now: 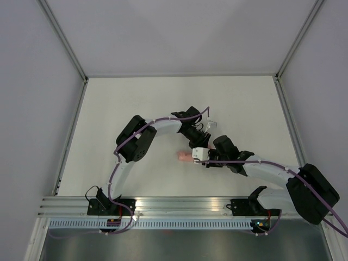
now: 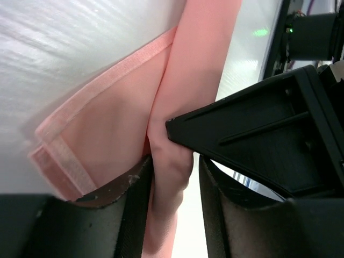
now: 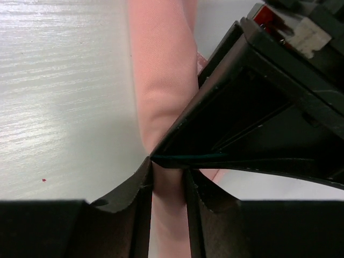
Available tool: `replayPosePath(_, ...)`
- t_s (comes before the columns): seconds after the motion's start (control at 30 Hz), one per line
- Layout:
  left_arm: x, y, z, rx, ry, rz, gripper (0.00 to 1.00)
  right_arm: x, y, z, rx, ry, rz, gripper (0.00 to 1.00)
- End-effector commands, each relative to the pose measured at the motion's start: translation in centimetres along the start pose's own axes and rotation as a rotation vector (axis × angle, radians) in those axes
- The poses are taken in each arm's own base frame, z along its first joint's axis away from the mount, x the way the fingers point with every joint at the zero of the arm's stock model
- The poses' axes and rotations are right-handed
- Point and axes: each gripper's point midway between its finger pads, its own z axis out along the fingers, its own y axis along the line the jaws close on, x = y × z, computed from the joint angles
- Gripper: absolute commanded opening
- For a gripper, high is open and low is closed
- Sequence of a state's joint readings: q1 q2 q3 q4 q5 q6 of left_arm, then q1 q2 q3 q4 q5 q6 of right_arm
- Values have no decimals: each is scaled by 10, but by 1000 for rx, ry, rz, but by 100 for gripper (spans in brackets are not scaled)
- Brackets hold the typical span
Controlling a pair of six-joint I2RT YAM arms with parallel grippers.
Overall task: Fold the napkin, place the utensils inside, and roll it up
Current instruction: Roll the napkin at the center of the board.
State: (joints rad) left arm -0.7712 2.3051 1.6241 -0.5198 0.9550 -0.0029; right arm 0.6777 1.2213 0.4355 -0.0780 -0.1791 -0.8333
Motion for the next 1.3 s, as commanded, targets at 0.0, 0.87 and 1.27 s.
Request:
replayPosePath(0.0,-21,20,-17,-186,-101,-22,47,4,13,-1,-82,37,27,22)
replayPosePath(0.87,-17,4,-147,-649,-740,182,49,19,27,2,-652,47,297,21)
replayPosePath(1.27,2,-38,-77,-954,-577,760,56,24,24,13,-801,76,372,21)
